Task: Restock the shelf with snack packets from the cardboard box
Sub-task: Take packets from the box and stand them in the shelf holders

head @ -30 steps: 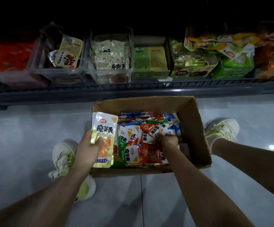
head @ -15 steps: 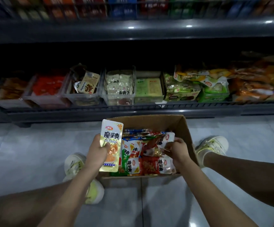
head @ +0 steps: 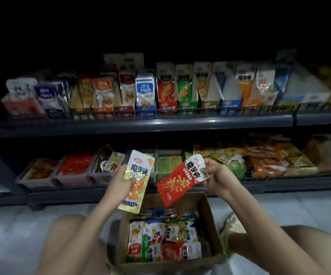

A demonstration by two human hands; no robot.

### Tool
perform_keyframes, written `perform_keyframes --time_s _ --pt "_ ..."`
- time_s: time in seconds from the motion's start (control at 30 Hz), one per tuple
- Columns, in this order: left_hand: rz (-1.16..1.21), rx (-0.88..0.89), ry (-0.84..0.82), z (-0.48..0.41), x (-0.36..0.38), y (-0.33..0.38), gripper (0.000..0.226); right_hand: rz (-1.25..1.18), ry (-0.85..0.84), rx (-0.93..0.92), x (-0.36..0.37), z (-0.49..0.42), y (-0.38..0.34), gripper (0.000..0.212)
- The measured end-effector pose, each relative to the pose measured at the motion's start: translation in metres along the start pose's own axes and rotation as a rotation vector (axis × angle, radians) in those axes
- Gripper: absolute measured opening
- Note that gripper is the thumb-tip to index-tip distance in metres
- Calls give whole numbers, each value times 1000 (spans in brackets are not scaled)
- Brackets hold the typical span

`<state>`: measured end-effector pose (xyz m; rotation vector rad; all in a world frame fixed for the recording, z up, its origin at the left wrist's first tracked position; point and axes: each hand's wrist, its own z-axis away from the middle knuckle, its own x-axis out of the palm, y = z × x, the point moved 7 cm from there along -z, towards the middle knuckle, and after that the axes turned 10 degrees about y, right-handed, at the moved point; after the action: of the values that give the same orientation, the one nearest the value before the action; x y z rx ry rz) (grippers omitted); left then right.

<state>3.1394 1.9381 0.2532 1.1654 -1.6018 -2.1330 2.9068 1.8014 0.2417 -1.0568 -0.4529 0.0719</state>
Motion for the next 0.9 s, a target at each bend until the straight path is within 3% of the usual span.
perform_keyframes --time_s 0.1,0.3,0.47,0.9 --pt "83 39 13 -8 -4 39 31 39 -13 -94 10 12 -50 21" --pt "125 120 17 -30 -9 93 31 327 117 -344 25 28 -128 20" --pt "146 166 30 -54 -19 121 34 432 192 -517 55 24 -185 25" --pt "248 197 115 -136 -49 154 34 734 324 -867 145 -92 -274 24"
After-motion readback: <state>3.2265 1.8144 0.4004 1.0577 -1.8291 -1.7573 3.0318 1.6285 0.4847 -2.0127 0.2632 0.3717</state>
